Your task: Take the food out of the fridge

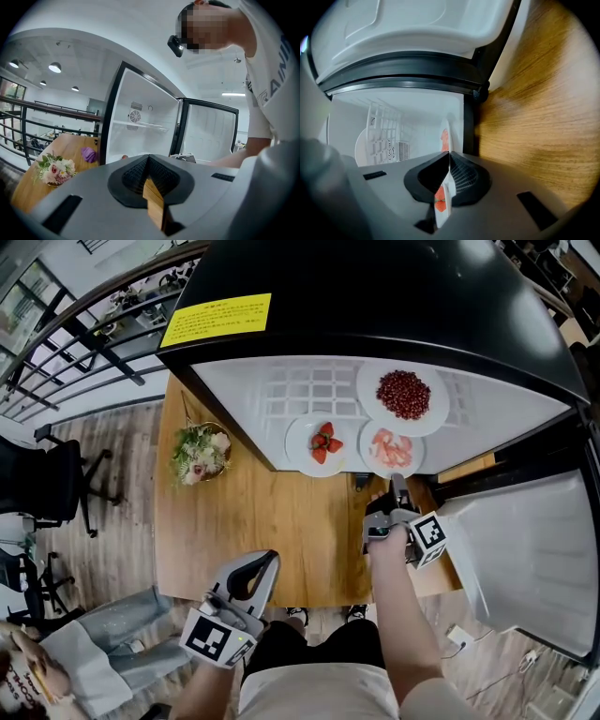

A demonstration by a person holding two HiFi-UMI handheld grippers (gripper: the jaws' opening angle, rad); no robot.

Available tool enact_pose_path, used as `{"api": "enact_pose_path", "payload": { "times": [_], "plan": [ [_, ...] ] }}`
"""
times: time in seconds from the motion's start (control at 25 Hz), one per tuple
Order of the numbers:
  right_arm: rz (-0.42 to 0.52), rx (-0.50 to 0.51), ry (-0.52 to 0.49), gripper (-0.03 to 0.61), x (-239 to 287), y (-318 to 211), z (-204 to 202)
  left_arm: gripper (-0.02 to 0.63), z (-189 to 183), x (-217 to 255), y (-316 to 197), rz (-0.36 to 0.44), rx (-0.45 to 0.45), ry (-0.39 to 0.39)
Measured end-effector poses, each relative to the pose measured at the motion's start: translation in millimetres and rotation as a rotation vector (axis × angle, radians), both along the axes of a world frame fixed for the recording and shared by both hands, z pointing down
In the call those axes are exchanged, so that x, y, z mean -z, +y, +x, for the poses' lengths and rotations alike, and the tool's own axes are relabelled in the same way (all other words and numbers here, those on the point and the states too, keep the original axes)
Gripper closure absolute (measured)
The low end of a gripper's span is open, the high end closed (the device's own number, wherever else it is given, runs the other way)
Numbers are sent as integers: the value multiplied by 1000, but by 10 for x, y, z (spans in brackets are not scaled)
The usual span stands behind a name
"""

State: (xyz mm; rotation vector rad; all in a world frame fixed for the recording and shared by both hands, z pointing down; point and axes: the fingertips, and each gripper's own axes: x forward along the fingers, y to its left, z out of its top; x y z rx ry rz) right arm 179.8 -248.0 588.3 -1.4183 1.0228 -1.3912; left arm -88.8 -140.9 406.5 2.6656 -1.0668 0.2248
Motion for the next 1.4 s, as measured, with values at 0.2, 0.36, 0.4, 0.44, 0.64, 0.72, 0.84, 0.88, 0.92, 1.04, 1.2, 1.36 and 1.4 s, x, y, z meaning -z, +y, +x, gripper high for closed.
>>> {"api": "enact_pose_path", "payload": {
  "times": [0.2,0.36,0.4,0.44,0.64,0.72,0.84,0.88,0.92,1.04,1.2,1.36,1.4],
  "plan": [
    [35,-3,27,554,99,7,-11,604,25,-13,25,1,-7,1],
    [59,-7,42,554,157,58,-22,604,22,-11,32,0,-8,1],
    [66,-8,45,554,169,74,-25,604,22,-8,38,0,-9,1],
    [75,-8,47,554,178,89,-28,604,21,-4,44,-1,-10,1],
    [112,-6,51,555,208,179,-20,604,25,-3,81,-2,-12,3],
    [125,-2,51,555,234,201,-10,604,26,-5,96,-2,-14,1],
    [138,7,43,554,288,246,-16,604,28,8,119,0,-16,2],
    [144,11,41,554,311,269,-22,604,30,16,126,2,-16,3],
    [152,16,40,554,339,296,-29,604,34,26,133,4,-18,3],
    [176,35,40,554,434,402,-58,604,51,62,156,13,-24,5],
    [190,65,33,554,525,603,-110,604,91,107,198,29,-31,8],
    [190,96,24,554,557,898,-161,604,145,152,257,40,-29,17],
    [187,105,21,554,552,975,-169,604,163,161,275,41,-30,19]
  ]
}}
